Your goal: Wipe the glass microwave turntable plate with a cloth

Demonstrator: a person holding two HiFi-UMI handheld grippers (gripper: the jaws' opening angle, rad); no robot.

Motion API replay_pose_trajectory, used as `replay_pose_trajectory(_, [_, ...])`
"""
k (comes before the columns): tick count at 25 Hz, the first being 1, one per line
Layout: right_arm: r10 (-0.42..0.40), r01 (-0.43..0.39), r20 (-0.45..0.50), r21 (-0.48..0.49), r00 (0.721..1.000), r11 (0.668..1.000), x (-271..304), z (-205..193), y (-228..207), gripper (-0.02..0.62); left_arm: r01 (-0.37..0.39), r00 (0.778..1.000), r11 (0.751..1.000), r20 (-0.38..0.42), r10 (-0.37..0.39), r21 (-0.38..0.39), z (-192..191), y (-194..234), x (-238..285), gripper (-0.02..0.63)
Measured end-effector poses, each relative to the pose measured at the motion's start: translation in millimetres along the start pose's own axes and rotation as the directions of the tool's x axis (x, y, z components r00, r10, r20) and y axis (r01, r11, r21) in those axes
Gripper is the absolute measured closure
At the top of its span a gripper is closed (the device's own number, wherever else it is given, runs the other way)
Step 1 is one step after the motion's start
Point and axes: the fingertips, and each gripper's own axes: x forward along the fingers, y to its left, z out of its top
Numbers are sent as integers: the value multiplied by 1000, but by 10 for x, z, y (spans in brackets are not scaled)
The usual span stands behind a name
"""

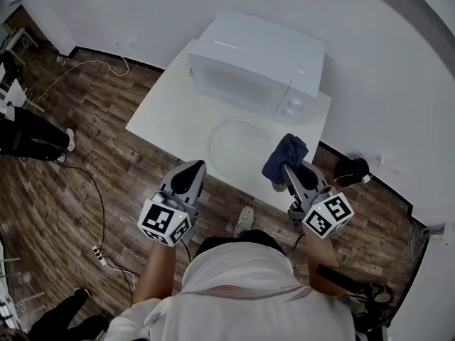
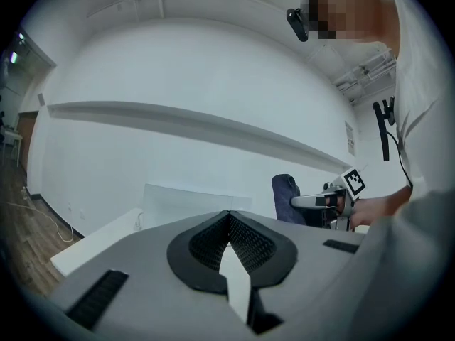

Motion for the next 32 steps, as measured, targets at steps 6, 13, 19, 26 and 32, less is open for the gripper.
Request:
replay_pose_trajectory(6, [57, -56, -25, 35, 998, 998, 232, 22, -561, 534, -20, 999, 1000, -43, 19, -17, -54, 46, 640, 595])
replay_pose_trajectory(13, [83, -77, -53, 105, 995, 991, 331, -145, -941, 534, -41, 995, 999, -94, 39, -13, -154, 67, 970, 595])
replay_pose_trajectory(19, [71, -59, -86, 142, 994, 988, 472, -313, -934, 534, -31, 995, 999, -99, 29, -22, -185, 252, 1043, 595])
replay_pose_trajectory(26, [23, -6, -107, 151, 994, 989, 754, -407, -719, 534, 30, 995, 999, -97, -31, -19, -219, 608, 1037, 595])
replay_pose_trajectory(32, [36, -15, -132, 160, 991, 987, 1224, -531, -512, 534, 33, 994, 999, -105, -35, -28, -297, 1023, 898, 595])
